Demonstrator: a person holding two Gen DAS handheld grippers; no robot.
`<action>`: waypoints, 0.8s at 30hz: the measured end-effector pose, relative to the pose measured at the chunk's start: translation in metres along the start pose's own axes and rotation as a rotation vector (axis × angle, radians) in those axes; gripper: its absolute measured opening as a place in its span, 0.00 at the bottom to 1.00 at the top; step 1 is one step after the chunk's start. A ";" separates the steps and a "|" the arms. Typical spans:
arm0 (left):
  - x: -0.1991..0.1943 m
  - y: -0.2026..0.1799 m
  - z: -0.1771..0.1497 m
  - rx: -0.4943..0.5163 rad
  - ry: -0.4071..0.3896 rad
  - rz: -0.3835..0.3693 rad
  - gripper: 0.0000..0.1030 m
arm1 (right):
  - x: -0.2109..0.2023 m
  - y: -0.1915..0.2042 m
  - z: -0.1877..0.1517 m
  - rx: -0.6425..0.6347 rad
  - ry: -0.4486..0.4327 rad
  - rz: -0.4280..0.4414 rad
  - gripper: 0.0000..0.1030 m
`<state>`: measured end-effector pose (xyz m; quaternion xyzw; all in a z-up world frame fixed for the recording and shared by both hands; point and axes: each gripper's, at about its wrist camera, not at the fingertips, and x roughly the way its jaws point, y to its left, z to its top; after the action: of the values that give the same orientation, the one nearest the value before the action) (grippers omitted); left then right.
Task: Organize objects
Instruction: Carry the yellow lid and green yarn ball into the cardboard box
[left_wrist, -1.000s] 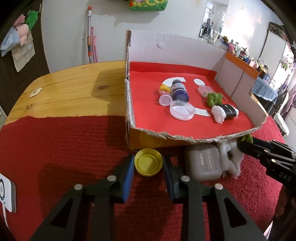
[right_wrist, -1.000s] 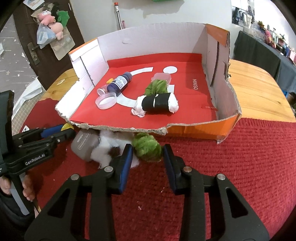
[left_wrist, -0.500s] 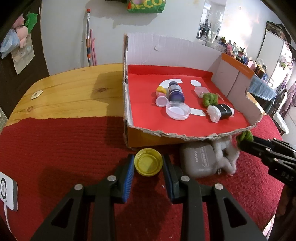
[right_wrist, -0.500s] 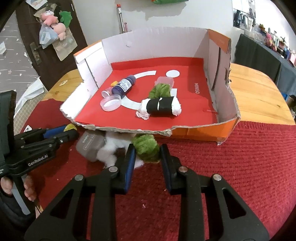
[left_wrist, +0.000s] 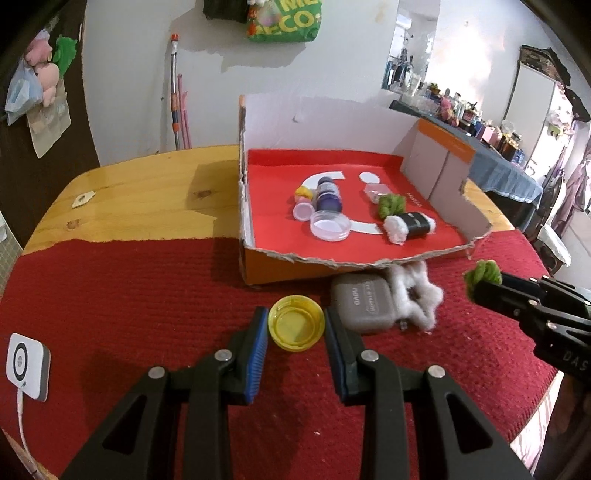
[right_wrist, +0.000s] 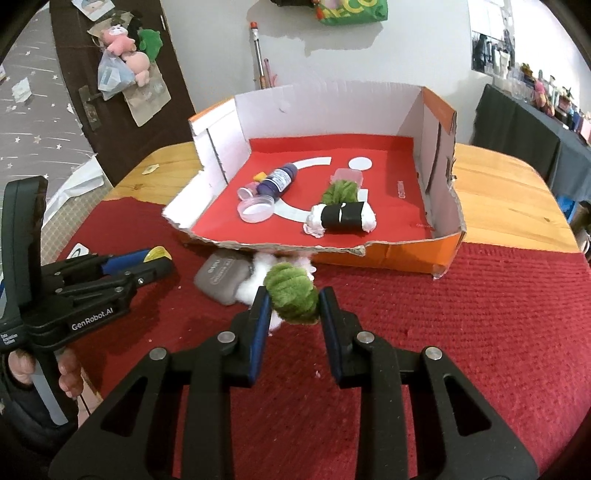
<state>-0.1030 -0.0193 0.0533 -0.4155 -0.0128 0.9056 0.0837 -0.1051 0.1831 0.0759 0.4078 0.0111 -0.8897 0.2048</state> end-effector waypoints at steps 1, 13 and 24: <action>-0.003 -0.002 0.000 0.003 -0.006 -0.002 0.31 | -0.001 0.001 0.000 -0.002 -0.002 0.001 0.25; -0.016 -0.015 0.000 0.024 -0.033 -0.013 0.31 | -0.015 0.007 -0.004 -0.013 -0.025 0.005 0.25; -0.013 -0.021 0.012 0.031 -0.041 -0.026 0.31 | -0.019 0.004 0.004 -0.017 -0.033 0.011 0.25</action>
<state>-0.1012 -0.0004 0.0728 -0.3955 -0.0059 0.9128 0.1017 -0.0957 0.1857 0.0929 0.3913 0.0132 -0.8951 0.2133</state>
